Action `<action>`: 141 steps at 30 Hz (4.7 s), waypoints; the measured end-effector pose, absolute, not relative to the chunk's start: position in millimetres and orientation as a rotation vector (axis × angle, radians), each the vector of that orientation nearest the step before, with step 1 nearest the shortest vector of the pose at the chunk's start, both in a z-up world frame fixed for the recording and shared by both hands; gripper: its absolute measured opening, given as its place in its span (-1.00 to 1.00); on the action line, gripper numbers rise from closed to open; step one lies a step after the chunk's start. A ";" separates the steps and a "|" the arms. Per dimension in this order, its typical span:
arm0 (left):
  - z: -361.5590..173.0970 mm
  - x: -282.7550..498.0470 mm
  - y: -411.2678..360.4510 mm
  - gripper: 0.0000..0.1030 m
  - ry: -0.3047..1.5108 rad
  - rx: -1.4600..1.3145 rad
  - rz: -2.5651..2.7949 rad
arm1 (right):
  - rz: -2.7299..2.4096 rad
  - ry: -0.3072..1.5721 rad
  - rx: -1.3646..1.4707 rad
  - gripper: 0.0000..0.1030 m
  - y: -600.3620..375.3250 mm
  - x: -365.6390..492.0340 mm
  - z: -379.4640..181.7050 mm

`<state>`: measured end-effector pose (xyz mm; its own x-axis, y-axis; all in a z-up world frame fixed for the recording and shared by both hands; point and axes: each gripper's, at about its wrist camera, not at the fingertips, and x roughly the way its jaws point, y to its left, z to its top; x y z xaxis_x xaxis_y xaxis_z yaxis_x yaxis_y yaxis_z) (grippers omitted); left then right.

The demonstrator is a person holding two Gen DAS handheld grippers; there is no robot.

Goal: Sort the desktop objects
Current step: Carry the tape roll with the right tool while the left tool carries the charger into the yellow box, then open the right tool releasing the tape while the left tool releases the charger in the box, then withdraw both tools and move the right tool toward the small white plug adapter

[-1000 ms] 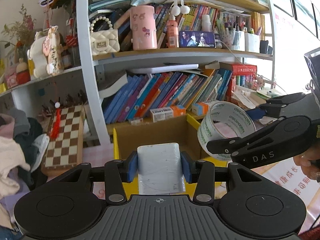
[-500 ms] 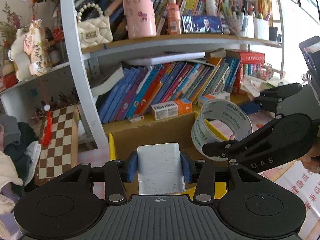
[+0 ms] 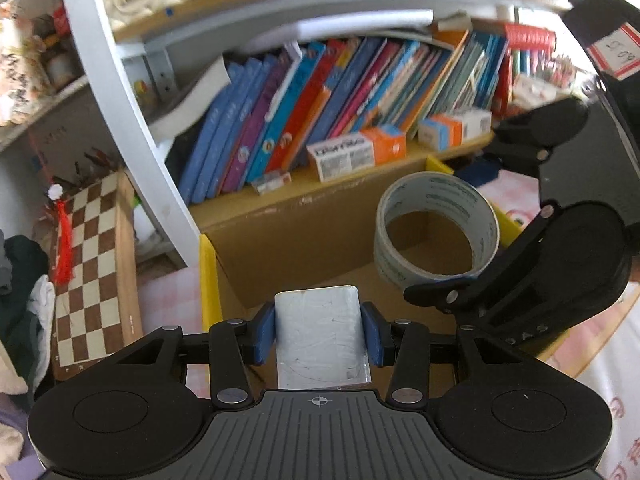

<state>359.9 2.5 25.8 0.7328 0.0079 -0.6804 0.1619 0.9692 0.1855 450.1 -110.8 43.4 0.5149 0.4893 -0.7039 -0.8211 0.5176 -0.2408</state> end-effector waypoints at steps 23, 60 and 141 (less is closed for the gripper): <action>-11.9 411.6 4.7 -0.16 0.918 0.279 -0.108 | 0.967 0.713 -0.871 0.60 -68.5 487.3 1.1; -16.0 417.2 1.1 0.02 0.939 0.320 -0.071 | 0.980 0.710 -0.913 0.70 -66.1 484.6 -5.3; 26.3 57.8 70.1 0.89 0.580 0.042 0.032 | 0.302 0.570 -0.117 0.90 -201.7 111.4 34.3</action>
